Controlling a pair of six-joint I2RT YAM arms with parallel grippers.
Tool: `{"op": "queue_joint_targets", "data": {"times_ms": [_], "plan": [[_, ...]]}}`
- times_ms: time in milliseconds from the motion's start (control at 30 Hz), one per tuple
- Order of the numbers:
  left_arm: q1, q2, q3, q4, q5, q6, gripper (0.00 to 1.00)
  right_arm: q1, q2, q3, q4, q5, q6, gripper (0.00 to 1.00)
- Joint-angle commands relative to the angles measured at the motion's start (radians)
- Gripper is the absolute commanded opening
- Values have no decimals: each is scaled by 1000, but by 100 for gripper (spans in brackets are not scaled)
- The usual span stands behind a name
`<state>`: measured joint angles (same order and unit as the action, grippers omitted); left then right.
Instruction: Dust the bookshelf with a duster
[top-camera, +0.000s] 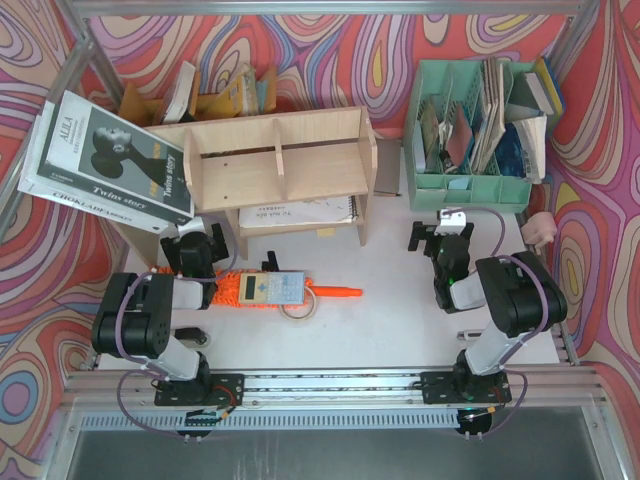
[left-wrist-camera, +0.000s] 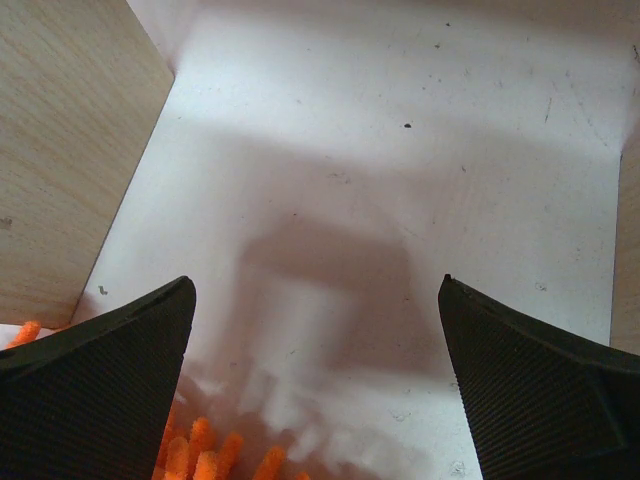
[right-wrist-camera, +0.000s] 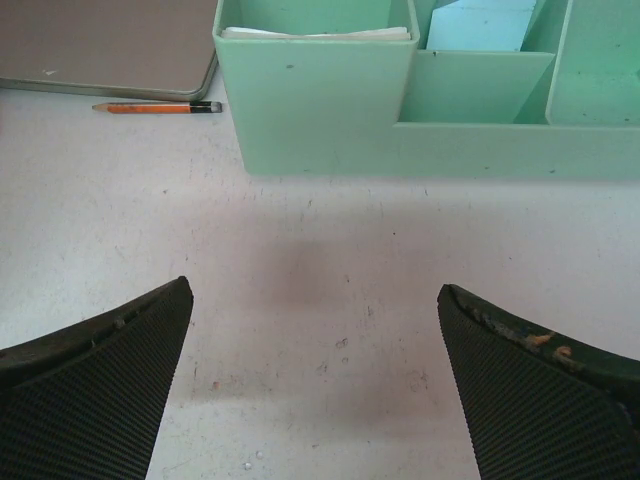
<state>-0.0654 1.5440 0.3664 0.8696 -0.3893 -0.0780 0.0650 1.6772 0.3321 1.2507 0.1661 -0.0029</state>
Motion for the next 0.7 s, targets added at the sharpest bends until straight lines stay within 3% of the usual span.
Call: {"op": "queue_joint_targets", "data": {"times_ms": [0, 433, 667], "plan": [[1, -5, -3, 60, 0, -3, 98, -6, 9, -2, 3, 3, 3, 99], [3, -11, -13, 75, 2, -3, 98, -6, 8, -2, 5, 3, 2, 99], [-47, -193, -137, 150, -53, 43, 98, 0, -25, -48, 67, -80, -50, 99]]}}
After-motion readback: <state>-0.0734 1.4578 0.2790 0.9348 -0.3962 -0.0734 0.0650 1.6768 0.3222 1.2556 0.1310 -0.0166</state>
